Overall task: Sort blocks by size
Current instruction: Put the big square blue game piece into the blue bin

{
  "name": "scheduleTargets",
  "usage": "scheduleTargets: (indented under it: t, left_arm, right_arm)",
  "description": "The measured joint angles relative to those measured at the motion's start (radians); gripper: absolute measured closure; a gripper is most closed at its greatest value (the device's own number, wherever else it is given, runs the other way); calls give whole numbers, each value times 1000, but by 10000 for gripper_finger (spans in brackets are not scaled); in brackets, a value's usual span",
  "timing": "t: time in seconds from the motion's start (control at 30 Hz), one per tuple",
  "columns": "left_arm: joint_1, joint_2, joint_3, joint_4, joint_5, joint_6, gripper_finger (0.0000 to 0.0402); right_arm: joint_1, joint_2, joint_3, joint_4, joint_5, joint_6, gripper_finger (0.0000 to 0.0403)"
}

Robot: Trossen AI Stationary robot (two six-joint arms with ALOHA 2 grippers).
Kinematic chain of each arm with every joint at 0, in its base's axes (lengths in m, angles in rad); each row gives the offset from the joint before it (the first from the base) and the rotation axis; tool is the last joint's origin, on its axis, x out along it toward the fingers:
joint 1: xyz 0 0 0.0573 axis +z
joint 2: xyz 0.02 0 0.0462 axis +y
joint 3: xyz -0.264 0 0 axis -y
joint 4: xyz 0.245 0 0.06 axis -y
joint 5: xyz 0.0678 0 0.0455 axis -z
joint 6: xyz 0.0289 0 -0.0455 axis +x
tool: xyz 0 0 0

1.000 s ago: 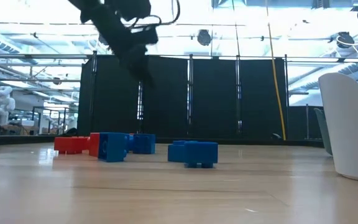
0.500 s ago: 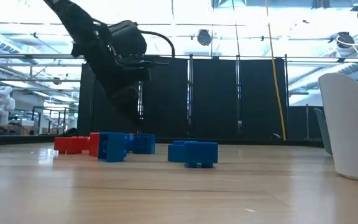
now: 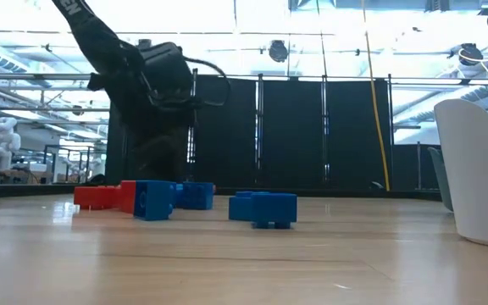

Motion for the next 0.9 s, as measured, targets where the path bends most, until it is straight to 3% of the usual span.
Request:
scheduleTargets:
  t: [0.6,0.9]
  left_arm:
    - [10,21,4,-59,18,7,143]
    - [10,59,8,-50,36,-2,218]
  right_arm:
    - [0,0,0,0,0,0,232]
    - [0,0,0,6,0,0,232]
